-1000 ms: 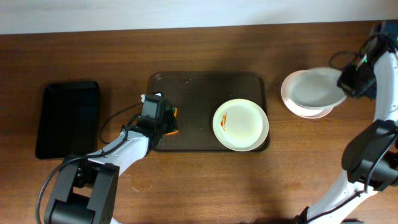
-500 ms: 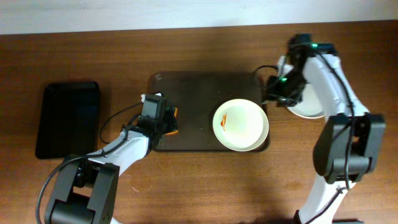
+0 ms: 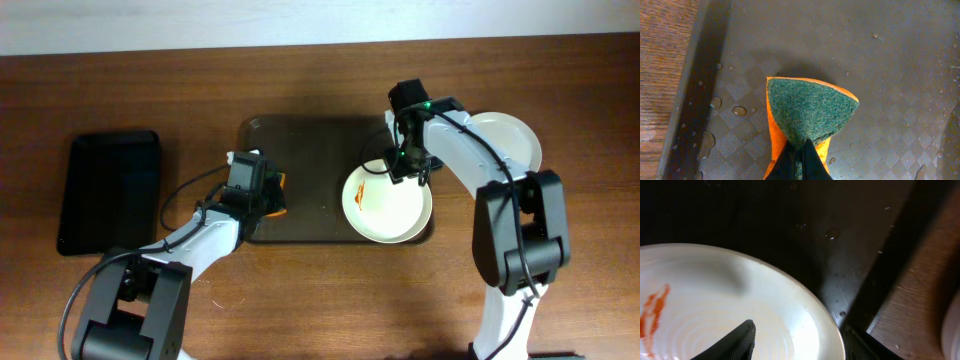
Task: Clean dirty plates on tray and stack at the side
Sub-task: 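Grip the cream plate rim with the right gripper and pull it left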
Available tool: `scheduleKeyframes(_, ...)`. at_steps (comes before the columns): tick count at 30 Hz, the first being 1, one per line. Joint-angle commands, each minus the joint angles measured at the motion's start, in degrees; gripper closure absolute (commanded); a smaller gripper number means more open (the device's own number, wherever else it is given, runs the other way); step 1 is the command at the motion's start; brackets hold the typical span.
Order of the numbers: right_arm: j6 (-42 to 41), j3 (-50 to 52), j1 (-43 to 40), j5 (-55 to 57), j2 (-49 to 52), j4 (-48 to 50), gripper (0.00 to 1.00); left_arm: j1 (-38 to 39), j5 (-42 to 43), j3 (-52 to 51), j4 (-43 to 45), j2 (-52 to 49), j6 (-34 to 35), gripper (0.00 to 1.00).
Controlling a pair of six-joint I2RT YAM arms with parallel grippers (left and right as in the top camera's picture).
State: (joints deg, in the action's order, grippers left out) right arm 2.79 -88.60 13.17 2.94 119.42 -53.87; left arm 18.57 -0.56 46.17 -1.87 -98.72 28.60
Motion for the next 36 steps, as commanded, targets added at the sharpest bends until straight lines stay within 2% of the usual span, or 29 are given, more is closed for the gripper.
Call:
scheduleKeyframes(1, 1.7, 0.5, -0.4, 0.3, 2.1, 0.2, 0.41, 0.1, 0.8, -0.2, -0.1, -0.8, 0.7, 1.00)
scheduleKeyframes(3, 1.7, 0.5, -0.6, -0.4, 2.3, -0.8, 0.42, 0.1, 0.8, -0.2, -0.2, -0.8, 0.7, 1.00)
scheduleKeyframes(5, 1.7, 0.5, 0.0, -10.1, 2.3, -2.2, 0.48, 0.1, 0.8, -0.2, 0.1, -0.8, 0.7, 1.00)
scheduleKeyframes(7, -0.7, 0.5, 3.2, -18.9, 2.3, -0.9, 0.48, 0.1, 0.8, -0.2, 0.1, -0.8, 0.7, 1.00)
scheduleKeyframes(9, -10.8, -2.3, 6.4, -14.3, 2.2, 0.0, 0.50, 0.1, 0.8, -0.2, -0.3, -0.8, 0.7, 1.00)
scheduleKeyframes(10, -17.0, -8.0, 5.9, -14.1, 2.0, -5.2, 0.52, 0.1, 0.8, -0.2, -0.5, -0.8, 0.7, 1.00)
scheduleKeyframes(13, -22.1, -13.2, 3.2, -13.9, 2.0, -15.8, 0.52, 0.1, 0.8, -0.2, -0.5, -0.8, 0.7, 1.00)
scheduleKeyframes(14, -22.5, -12.0, 2.9, -13.9, 2.2, -17.5, 0.56, 0.1, 0.8, -0.2, -0.3, -0.8, 0.7, 1.00)
scheduleKeyframes(15, -25.0, -8.9, 3.4, -13.9, 2.2, -17.4, 0.57, 0.1, 0.8, -0.2, -0.1, -0.8, 0.7, 1.00)
scheduleKeyframes(16, -26.8, -5.4, 4.3, -13.9, 2.2, -15.2, 0.69, 0.1, 0.8, -0.2, -0.1, -0.8, 0.7, 1.00)
scheduleKeyframes(17, -30.0, -1.4, 5.4, -13.9, 2.2, -12.0, 0.70, 0.1, 0.8, -0.2, -0.2, -0.8, 0.7, 1.00)
scheduleKeyframes(18, -31.0, 1.0, 6.4, -13.9, 2.2, -10.8, 0.69, 0.1, 0.8, -0.2, -0.3, -0.8, 0.7, 1.00)
scheduleKeyframes(21, -31.7, 5.4, 10.0, -13.6, 2.2, -5.8, 0.59, 0.1, 0.8, -0.2, -0.1, -0.8, 0.7, 1.00)
scheduleKeyframes(24, -35.2, 8.7, 10.3, -8.2, 2.2, -0.6, 0.60, 0.1, 0.8, -0.2, -0.3, -0.8, 0.7, 1.00)
scheduleKeyframes(26, -35.2, 9.4, 10.1, -5.8, 2.2, 2.8, 0.78, 0.1, 0.8, -0.2, -0.3, -0.8, 0.7, 1.00)
scheduleKeyframes(27, -35.2, 9.4, 10.1, -3.1, 2.2, 3.8, 0.80, 0.1, 0.8, -0.2, -0.3, -0.8, 0.7, 1.00)
scheduleKeyframes(29, -35.2, 9.4, 10.1, -3.1, 2.2, 3.8, 0.96, 0.1, 0.8, -0.2, -0.2, -0.8, 0.7, 1.00)
scheduleKeyframes(30, -35.2, 9.4, 10.1, -3.1, 2.2, 4.0, 0.96, 0.1, 0.8, -0.2, -0.1, -0.8, 0.7, 1.00)
scheduleKeyframes(31, -35.2, 9.4, 10.1, -2.8, 2.2, 4.4, 0.89, 0.1, 0.8, -0.2, -0.1, -0.8, 0.7, 1.00)
scheduleKeyframes(32, -35.2, 9.6, 10.1, -1.7, 2.2, 5.2, 0.93, 0.1, 0.8, -0.2, 0.2, -0.6, 0.6, 1.00)
scheduleKeyframes(34, -33.4, 9.6, 10.0, 2.0, 2.2, 6.9, 0.96, 0.0, 0.6, -0.2, 0.6, 1.4, -0.5, 1.00)
scheduleKeyframes(36, -20.9, 9.6, 10.0, 1.8, 2.2, 10.1, 0.96, 0.0, 0.6, -0.2, -1.8, 7.0, -8.3, 1.00)
